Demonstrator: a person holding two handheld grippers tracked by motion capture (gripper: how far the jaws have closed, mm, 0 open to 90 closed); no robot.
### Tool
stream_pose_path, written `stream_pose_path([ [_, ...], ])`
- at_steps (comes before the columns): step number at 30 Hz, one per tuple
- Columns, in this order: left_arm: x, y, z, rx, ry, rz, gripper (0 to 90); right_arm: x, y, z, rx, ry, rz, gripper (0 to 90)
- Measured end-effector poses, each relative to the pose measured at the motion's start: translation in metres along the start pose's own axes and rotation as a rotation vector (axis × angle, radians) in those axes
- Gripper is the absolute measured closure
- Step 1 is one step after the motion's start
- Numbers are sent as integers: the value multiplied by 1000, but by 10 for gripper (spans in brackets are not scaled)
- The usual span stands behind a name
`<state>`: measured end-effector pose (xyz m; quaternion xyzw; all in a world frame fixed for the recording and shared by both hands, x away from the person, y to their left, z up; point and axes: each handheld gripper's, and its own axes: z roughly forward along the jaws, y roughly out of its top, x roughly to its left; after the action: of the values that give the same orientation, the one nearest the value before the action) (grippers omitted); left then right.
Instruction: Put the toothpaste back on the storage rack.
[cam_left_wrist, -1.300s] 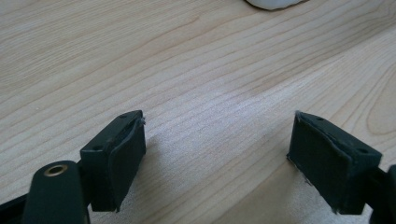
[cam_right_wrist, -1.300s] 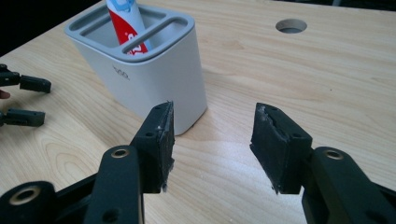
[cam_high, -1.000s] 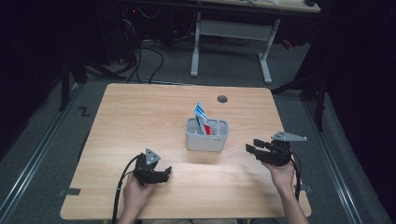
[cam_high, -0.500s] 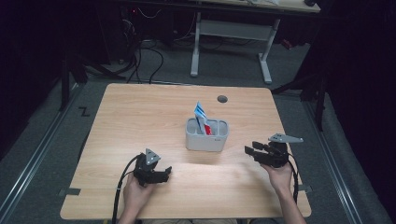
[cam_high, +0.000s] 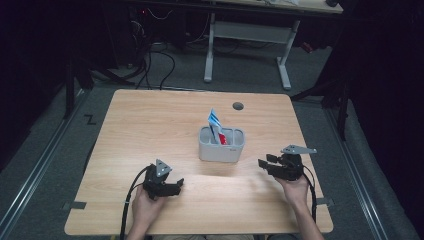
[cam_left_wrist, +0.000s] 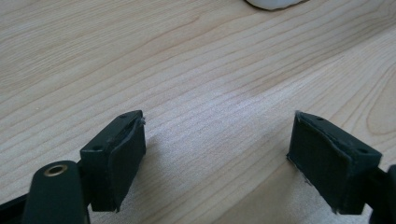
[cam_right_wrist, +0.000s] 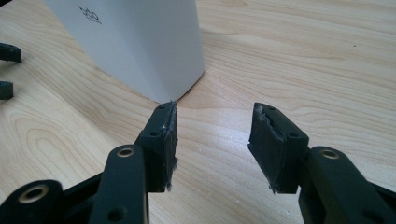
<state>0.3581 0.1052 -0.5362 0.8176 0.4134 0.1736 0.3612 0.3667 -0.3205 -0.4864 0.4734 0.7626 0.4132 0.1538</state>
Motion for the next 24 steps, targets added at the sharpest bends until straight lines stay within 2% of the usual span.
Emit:
stream_pose_path([
  [6,0,0,0,0,0,0,191,-3,-8,8,25,-18,19,518],
  [14,0,0,0,0,0,0,191,-3,-12,15,36,-24,11,517],
  [16,0,0,0,0,0,0,191,-3,-15,16,37,-18,20,523],
  [19,0,0,0,0,0,0,191,-2,-18,19,34,9,4,536],
  [24,0,0,0,0,0,0,191,-3,-21,24,41,-1,12,531],
])
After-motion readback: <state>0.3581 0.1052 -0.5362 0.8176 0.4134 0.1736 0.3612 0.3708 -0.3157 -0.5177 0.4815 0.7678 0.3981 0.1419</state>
